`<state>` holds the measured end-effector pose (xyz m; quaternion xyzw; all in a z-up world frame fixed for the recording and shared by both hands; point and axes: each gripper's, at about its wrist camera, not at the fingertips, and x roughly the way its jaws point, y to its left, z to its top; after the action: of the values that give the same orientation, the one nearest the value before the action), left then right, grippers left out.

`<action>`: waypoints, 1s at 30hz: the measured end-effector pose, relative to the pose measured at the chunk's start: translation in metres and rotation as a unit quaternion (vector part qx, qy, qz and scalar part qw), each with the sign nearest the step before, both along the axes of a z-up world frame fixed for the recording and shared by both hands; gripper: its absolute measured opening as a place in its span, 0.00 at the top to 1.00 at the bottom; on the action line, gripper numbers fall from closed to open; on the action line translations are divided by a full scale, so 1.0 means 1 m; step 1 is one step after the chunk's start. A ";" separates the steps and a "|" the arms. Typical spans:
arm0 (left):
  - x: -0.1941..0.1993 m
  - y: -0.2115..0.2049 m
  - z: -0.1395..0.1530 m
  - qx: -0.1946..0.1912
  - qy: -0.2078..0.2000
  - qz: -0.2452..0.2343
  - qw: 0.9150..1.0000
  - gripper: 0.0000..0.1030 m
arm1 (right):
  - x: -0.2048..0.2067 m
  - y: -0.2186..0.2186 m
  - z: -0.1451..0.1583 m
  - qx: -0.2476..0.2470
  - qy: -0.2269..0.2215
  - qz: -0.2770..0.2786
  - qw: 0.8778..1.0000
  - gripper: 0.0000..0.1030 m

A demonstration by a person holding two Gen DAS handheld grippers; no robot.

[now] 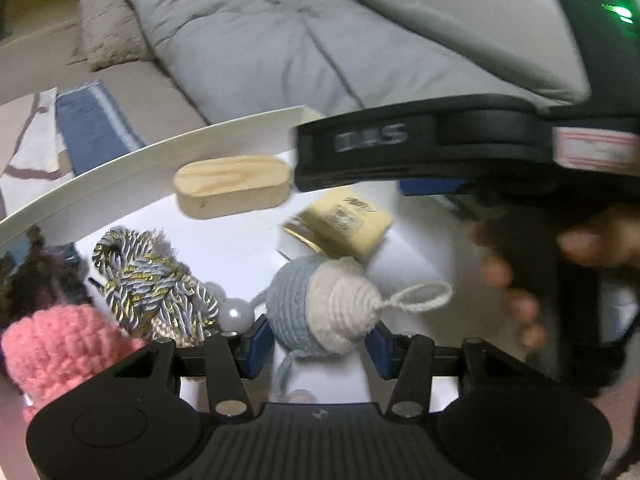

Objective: Organize objects
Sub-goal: 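Lower gray doll into box with left tool while right tool releases tissue pack inside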

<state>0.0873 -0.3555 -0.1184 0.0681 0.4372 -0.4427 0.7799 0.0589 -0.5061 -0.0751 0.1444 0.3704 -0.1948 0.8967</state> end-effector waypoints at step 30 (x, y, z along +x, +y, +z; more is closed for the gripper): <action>-0.004 0.064 0.048 -0.003 -0.024 0.073 0.997 0.30 | -0.027 0.034 0.039 -0.047 -0.007 0.003 0.999 0.16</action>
<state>0.0833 -0.2919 -0.0702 0.0446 0.4214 -0.3843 0.8202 0.0321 -0.4720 -0.0365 0.1020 0.3549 -0.2081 0.9057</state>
